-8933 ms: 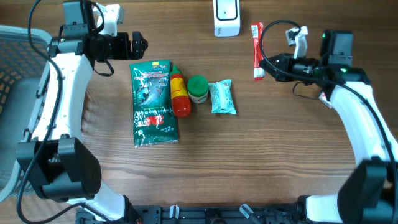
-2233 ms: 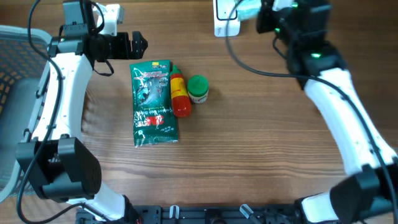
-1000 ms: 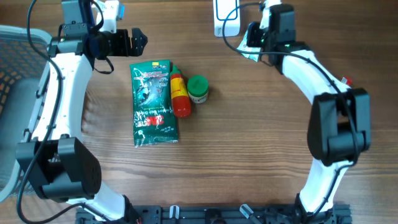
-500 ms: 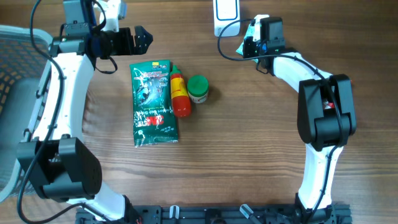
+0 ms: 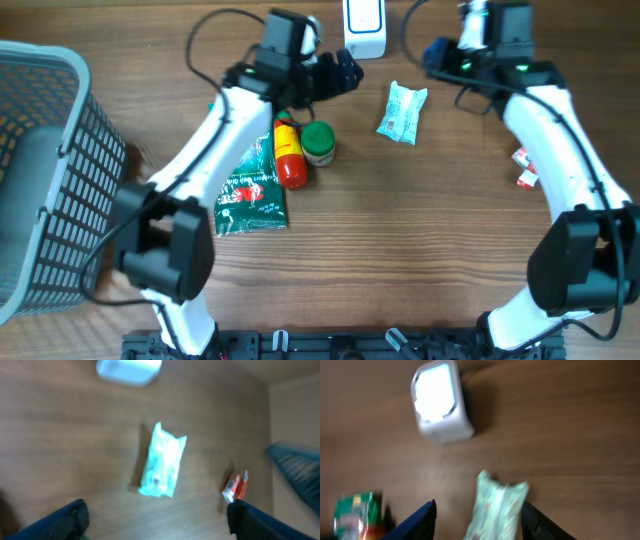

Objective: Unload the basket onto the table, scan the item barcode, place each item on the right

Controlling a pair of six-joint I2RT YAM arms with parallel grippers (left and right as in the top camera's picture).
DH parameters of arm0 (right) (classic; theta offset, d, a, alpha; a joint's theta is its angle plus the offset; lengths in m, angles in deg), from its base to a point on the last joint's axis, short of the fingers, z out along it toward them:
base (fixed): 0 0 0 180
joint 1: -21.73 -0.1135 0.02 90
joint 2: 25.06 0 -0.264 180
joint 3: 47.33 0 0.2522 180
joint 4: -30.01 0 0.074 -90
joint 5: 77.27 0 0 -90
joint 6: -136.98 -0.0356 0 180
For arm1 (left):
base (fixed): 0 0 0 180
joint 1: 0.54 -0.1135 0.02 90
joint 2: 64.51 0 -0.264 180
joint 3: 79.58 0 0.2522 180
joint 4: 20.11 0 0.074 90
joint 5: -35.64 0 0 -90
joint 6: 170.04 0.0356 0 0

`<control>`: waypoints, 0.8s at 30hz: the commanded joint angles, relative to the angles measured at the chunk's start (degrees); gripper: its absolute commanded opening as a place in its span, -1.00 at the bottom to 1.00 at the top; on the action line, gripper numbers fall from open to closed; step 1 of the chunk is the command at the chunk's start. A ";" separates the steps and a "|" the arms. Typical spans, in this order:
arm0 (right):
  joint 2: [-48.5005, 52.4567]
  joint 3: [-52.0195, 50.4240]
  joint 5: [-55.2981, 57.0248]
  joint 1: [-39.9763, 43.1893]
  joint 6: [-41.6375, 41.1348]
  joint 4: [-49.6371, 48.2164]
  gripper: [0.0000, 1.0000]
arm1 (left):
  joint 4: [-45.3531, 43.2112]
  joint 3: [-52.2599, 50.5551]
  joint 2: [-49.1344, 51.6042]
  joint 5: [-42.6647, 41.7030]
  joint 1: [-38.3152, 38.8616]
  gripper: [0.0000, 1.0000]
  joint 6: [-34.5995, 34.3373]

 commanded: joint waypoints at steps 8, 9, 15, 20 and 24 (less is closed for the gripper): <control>0.90 -0.04 1.64 5.33 -4.96 -0.68 -0.03 | -19.47 0.44 17.75 -0.39 10.75 -0.92 -7.45; 0.90 -0.04 1.64 5.33 -4.96 -0.59 -0.03 | -21.66 0.44 18.34 -3.80 10.75 -0.92 -3.93; 0.90 -0.04 1.64 5.31 -5.05 -0.44 -0.04 | -22.95 0.44 21.03 -6.05 14.05 -0.92 18.69; 0.90 -0.04 1.64 5.33 -4.94 0.46 -0.04 | -19.19 0.44 21.70 14.91 17.07 -0.92 25.75; 0.90 -0.04 1.62 5.31 -4.90 0.52 -0.04 | -21.00 0.44 23.87 27.36 15.98 -0.92 25.70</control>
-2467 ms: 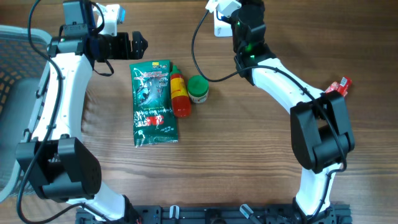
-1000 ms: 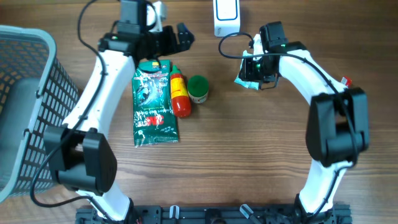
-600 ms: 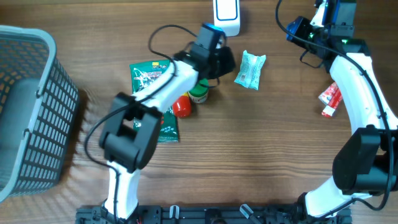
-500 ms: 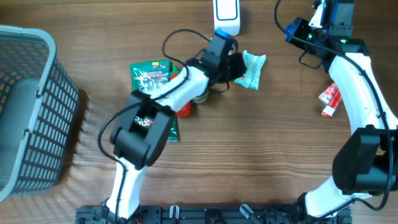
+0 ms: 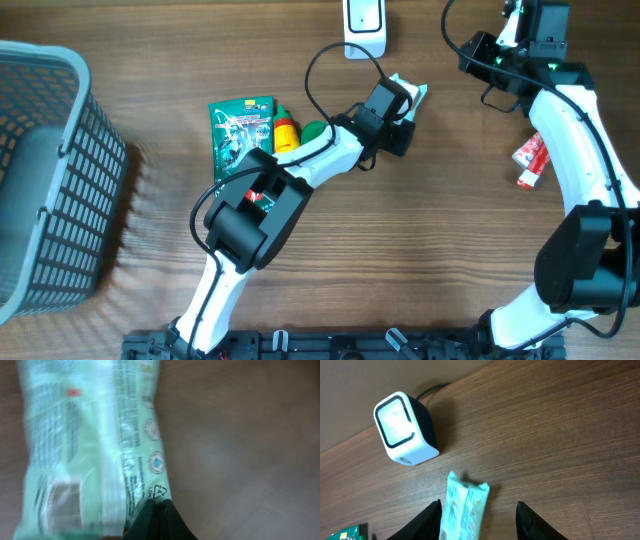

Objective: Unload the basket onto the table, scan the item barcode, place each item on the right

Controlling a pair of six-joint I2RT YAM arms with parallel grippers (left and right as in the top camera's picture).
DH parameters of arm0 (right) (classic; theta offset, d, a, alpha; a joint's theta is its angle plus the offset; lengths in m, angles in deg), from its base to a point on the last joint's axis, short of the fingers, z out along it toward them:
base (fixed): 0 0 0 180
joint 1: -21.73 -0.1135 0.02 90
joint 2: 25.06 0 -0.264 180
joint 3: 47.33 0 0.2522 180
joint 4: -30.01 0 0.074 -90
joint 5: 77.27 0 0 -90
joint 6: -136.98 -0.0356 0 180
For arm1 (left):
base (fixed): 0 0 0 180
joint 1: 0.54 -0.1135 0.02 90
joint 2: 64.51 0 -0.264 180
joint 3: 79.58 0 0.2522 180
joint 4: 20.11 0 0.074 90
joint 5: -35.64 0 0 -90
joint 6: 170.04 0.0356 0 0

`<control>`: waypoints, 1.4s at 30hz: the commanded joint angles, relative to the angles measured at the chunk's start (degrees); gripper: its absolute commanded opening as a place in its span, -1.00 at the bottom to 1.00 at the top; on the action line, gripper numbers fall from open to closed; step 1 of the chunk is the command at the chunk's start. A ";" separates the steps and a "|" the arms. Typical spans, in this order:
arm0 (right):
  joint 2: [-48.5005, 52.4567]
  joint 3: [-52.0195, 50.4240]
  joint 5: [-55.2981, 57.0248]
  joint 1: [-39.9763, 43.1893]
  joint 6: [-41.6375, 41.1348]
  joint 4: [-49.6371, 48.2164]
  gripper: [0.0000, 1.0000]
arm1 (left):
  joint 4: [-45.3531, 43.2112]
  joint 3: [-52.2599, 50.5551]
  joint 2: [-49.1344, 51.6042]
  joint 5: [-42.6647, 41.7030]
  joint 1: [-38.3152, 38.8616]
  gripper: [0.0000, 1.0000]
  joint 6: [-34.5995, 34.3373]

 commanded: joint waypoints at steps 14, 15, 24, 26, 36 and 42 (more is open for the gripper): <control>18.82 15.58 -18.01 -1.95 19.06 -4.11 0.05 | 15.28 0.48 -10.91 7.98 -9.20 -0.87 -29.16; 21.38 17.14 -19.76 -1.36 19.17 -4.22 0.02 | 15.37 0.48 -10.75 6.36 -9.68 -0.88 -30.95; 33.48 17.42 -25.27 -0.35 25.05 -3.80 -0.05 | 15.52 0.48 -9.53 5.49 -10.01 -0.92 -39.26; 34.42 17.42 -25.94 -0.46 26.43 -3.69 -0.05 | 15.50 0.48 -9.53 5.49 -10.01 -0.92 -39.28; 34.38 17.31 -25.31 -0.39 24.28 17.11 -0.28 | 10.12 0.48 -7.45 -2.45 -10.45 -0.92 -22.32; 34.38 17.31 -30.60 -0.42 22.86 17.27 -0.27 | 2.25 0.48 0.39 -17.88 -14.93 -0.92 -22.23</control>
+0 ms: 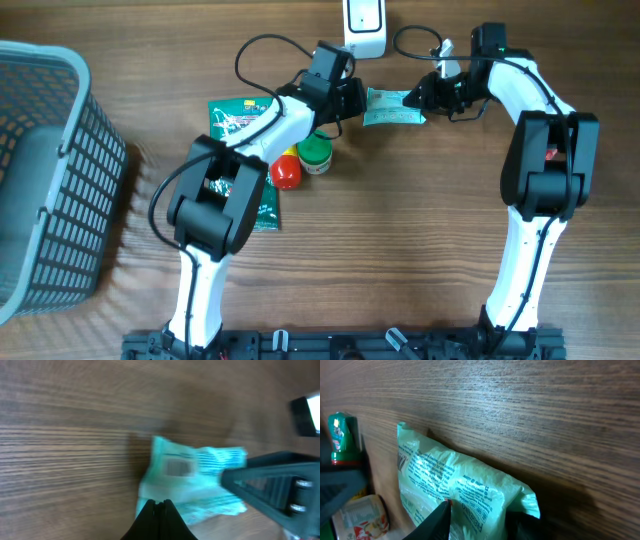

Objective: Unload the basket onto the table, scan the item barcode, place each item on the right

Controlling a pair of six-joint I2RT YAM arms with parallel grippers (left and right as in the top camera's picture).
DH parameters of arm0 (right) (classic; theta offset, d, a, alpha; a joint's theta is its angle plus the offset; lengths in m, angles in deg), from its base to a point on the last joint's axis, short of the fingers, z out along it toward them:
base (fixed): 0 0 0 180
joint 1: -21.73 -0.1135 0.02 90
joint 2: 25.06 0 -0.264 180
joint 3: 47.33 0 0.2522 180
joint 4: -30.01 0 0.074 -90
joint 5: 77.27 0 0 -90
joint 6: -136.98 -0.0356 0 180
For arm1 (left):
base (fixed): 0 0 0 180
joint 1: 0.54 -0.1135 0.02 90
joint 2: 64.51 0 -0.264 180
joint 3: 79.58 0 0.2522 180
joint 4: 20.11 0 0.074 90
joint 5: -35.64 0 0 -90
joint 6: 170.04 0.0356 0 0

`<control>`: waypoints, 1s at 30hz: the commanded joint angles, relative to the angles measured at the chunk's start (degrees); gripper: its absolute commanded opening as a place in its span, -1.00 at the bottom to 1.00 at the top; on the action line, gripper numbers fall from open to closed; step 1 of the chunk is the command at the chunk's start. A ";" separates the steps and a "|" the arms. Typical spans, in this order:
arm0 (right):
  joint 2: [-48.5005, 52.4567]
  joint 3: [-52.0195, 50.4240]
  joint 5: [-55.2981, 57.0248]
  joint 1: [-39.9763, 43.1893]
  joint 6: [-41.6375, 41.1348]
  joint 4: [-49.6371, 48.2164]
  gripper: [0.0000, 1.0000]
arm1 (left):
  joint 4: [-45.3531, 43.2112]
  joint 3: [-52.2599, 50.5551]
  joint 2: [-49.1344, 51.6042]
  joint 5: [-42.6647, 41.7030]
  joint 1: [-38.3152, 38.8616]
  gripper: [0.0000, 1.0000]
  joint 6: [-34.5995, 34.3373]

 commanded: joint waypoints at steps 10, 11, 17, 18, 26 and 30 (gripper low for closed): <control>1.16 -0.74 -1.44 -0.90 -0.74 0.28 -0.14 | -10.86 -0.13 4.79 -9.66 2.14 -0.81 14.14; 1.16 -0.74 -1.44 -0.90 -0.76 0.28 -0.14 | -10.62 -0.13 5.62 -7.93 2.47 -0.84 14.10; 1.22 -0.92 -5.20 -1.62 -1.09 -0.63 -0.16 | -8.70 -0.13 6.91 -2.58 2.25 -0.92 12.00; 1.29 -1.31 -5.31 -2.69 -2.08 -1.88 -0.17 | -8.66 -0.13 6.93 -2.60 2.25 -0.92 11.98; 3.15 -2.80 -5.77 -5.86 -5.14 -5.14 -0.24 | -7.52 -0.13 6.93 -2.60 2.25 -0.92 10.73; 5.03 -2.80 -7.30 -5.86 -4.61 -5.53 -0.78 | -7.52 -0.13 6.93 -2.58 2.23 -0.92 10.73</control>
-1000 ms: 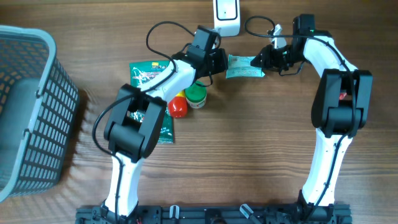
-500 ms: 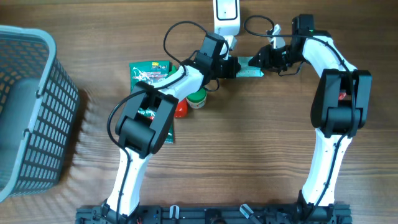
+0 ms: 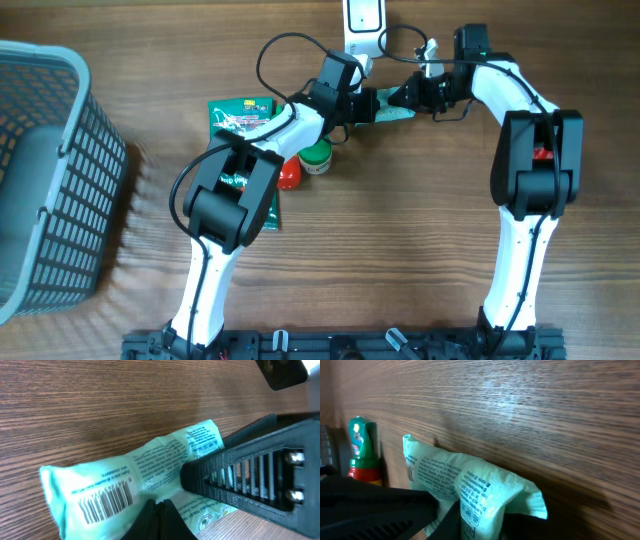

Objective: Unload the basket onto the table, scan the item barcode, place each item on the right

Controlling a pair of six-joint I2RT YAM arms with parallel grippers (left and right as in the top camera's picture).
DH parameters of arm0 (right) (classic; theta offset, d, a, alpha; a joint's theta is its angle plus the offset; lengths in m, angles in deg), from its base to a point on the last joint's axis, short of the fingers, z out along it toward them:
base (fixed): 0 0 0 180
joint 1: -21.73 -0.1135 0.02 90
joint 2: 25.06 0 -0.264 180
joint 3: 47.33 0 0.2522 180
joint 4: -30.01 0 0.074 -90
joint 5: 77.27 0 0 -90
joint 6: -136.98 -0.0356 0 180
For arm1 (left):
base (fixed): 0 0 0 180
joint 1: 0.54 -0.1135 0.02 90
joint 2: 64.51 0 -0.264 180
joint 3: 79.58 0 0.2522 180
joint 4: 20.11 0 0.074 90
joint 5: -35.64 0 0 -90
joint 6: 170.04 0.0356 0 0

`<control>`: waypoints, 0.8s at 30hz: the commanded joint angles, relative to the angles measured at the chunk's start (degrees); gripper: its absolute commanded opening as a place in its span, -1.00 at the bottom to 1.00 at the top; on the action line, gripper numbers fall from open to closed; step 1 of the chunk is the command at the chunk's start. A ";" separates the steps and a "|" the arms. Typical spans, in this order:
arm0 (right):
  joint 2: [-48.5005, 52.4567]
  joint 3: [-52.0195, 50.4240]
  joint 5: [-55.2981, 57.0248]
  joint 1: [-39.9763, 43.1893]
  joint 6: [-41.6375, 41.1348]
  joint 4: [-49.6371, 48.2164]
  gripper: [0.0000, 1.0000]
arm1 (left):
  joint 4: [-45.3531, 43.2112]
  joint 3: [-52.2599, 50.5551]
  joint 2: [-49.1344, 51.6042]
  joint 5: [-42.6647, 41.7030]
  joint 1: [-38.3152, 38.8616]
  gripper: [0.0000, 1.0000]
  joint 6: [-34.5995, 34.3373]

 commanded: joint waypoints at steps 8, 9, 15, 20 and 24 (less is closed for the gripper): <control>0.46 -1.20 -7.58 0.04 0.13 0.20 -0.91 | 7.17 -0.39 -7.23 -0.59 -6.03 -0.92 -0.31; -1.27 -1.20 -7.61 0.44 0.13 0.17 -0.91 | 9.53 -0.39 -9.68 -0.59 -7.76 -0.92 -0.31; -17.22 -1.20 -8.98 3.67 2.84 3.67 -0.91 | 20.33 -0.39 -22.64 -0.57 -22.08 -0.78 -0.31; -31.34 -1.20 -9.31 4.31 5.84 11.17 -0.91 | 27.34 -0.42 -22.82 -0.52 -26.73 0.27 -0.28; -39.30 -1.20 -9.29 4.55 7.52 16.13 -0.91 | 30.69 -0.42 -22.82 1.18 -28.28 0.74 -0.28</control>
